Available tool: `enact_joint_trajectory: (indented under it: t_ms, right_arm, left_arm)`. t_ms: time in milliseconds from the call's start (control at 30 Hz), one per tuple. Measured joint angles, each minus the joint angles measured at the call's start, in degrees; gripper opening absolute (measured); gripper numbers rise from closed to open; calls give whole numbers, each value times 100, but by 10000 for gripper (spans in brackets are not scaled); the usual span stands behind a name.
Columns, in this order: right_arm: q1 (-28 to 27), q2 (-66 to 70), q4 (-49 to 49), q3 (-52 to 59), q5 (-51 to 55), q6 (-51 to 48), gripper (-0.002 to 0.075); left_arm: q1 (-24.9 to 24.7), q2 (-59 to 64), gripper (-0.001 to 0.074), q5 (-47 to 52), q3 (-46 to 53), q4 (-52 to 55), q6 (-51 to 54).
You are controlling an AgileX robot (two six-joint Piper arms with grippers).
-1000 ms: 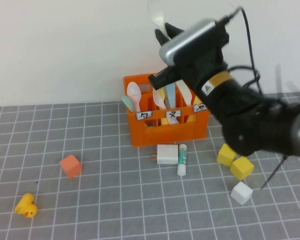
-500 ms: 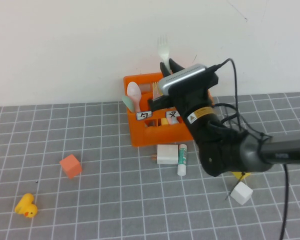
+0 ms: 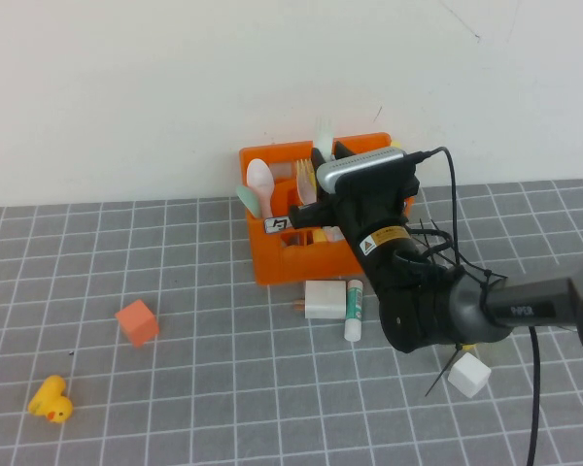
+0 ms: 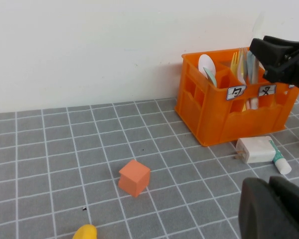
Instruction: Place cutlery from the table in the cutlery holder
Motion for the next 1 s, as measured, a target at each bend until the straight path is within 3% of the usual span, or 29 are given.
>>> enact_joint_trajectory:
  t_ms: [133,400,467,700,800,1000]
  right_arm:
    - [0,0,148,-14,45,62,370]
    - [-34,4,255,-27,-126,70,394]
    - [-44,-72,186,-27,-128,60,358]
    - [-44,-1288,-950,99,-29,-241,121]
    - [-33,-2292,-1883,125,1177,-284,30]
    - [61,-3945,-2485,157,4565,-147,2]
  left_arm:
    - [0,0,0,0,0,0,0]
    - [0,0,0,0,3,10,0]
    - [0,0,0,0,3,22,0]
    - [0,0,0,0,3,22,0]
    - [0,0,0,0,3,22,0]
    - [0,0,0,0,3,44,0]
